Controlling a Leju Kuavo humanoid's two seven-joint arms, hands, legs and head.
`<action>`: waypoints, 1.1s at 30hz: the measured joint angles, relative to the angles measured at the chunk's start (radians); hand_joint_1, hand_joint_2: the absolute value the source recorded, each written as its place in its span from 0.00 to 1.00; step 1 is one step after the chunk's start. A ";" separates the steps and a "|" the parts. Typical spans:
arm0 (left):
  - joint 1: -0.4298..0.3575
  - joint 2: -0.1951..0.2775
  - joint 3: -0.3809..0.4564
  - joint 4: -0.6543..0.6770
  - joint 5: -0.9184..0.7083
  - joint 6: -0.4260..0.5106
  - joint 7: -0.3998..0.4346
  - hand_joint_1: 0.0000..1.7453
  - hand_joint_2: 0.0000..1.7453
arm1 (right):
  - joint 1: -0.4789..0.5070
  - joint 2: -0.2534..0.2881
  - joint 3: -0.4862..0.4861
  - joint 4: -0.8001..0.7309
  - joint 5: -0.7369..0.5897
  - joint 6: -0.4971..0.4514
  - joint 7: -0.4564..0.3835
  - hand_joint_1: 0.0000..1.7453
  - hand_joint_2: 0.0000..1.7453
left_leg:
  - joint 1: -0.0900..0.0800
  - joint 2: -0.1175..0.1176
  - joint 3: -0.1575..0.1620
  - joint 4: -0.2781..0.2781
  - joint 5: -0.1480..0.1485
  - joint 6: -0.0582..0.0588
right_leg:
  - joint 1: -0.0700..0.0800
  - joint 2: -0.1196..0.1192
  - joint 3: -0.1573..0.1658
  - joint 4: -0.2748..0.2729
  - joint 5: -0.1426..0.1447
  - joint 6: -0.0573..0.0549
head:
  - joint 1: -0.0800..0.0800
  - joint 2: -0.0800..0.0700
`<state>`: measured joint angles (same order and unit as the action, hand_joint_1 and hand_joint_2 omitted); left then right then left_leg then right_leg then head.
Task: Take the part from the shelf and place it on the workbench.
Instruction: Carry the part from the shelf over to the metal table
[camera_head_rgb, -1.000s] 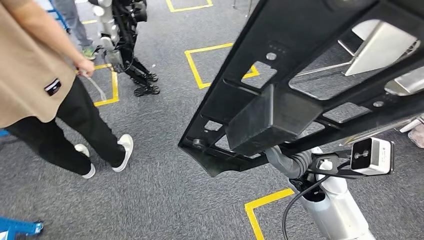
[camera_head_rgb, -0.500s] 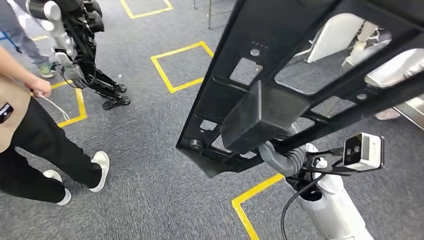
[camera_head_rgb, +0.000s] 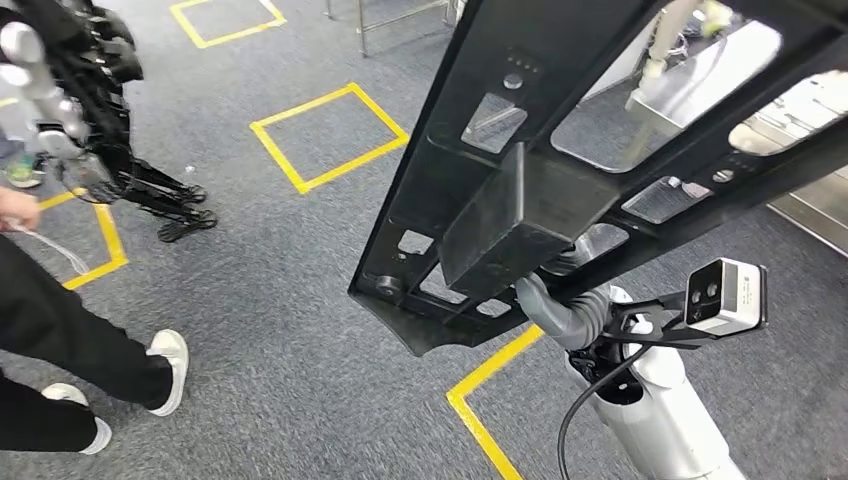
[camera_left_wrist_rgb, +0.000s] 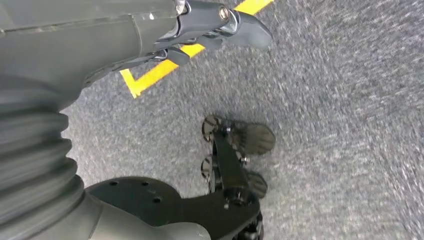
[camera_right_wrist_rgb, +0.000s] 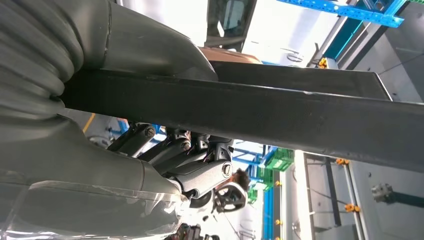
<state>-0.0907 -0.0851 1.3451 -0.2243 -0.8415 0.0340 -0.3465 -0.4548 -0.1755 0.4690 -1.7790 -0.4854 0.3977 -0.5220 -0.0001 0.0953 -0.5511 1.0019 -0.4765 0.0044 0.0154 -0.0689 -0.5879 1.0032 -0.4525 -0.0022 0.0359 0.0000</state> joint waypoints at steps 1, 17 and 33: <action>-0.001 0.000 0.000 0.000 0.000 0.000 0.000 0.00 1.00 | 0.000 0.000 0.002 -0.001 0.001 0.000 0.000 1.00 1.00 | 0.000 0.010 0.003 -0.001 -0.001 -0.005 | -0.001 0.013 -0.001 -0.003 0.002 -0.003 | 0.000 0.000; 0.004 0.000 0.004 0.000 0.017 -0.001 -0.011 0.00 1.00 | -0.027 0.002 0.038 0.000 -0.016 0.021 0.002 1.00 1.00 | 0.022 -0.143 -0.024 0.018 0.007 -0.013 | -0.026 0.191 -0.007 0.011 -0.001 0.018 | -0.018 0.000; -0.002 -0.001 0.007 0.000 0.009 -0.018 -0.002 0.00 1.00 | -0.087 -0.011 0.028 0.021 -0.078 -0.004 0.035 1.00 1.00 | 0.010 0.009 0.006 0.008 -0.016 -0.022 | -0.010 0.028 -0.006 -0.006 0.012 -0.001 | -0.002 0.000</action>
<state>-0.0932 -0.0863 1.3517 -0.2243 -0.8321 0.0161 -0.3489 -0.5418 -0.1862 0.4967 -1.7583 -0.5631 0.3938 -0.4873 0.0100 0.1039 -0.5454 1.0095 -0.4929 -0.0180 0.0053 -0.0410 -0.5937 0.9967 -0.4401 -0.0033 0.0342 0.0001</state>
